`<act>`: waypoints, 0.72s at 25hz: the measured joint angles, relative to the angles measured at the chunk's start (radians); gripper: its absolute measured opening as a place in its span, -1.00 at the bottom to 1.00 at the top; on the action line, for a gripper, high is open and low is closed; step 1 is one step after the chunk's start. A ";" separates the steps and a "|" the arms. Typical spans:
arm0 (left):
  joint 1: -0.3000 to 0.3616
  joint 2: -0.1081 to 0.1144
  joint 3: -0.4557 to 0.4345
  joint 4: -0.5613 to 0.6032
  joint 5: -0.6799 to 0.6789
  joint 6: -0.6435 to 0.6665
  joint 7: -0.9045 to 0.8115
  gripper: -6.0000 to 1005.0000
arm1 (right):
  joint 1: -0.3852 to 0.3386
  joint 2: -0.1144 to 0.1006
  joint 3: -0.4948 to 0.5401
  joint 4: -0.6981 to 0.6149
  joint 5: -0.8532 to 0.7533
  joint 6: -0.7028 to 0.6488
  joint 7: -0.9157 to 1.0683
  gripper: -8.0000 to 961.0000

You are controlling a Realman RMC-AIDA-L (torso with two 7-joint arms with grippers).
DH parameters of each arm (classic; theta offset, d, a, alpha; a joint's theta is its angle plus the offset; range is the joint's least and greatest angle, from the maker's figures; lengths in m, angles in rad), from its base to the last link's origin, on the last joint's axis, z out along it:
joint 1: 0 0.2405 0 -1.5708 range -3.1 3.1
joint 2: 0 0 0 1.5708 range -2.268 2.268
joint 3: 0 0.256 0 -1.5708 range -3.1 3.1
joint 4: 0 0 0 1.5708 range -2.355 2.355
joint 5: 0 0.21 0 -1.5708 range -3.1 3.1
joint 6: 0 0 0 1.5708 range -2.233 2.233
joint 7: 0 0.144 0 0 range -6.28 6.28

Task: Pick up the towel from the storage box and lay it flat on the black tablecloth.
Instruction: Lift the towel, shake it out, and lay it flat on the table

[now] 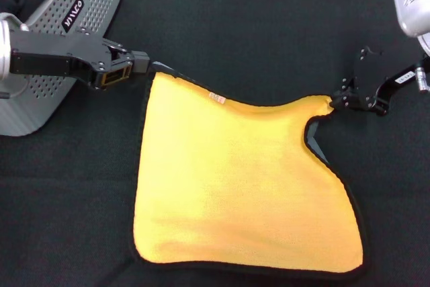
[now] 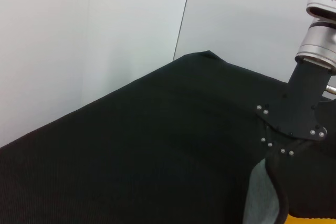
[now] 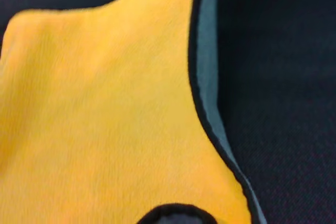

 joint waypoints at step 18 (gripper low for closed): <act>0.025 -0.046 0.000 -0.021 0.060 -0.083 0.022 -0.94 | 0.010 0.029 -0.047 -0.080 -0.043 0.018 -0.075 -0.97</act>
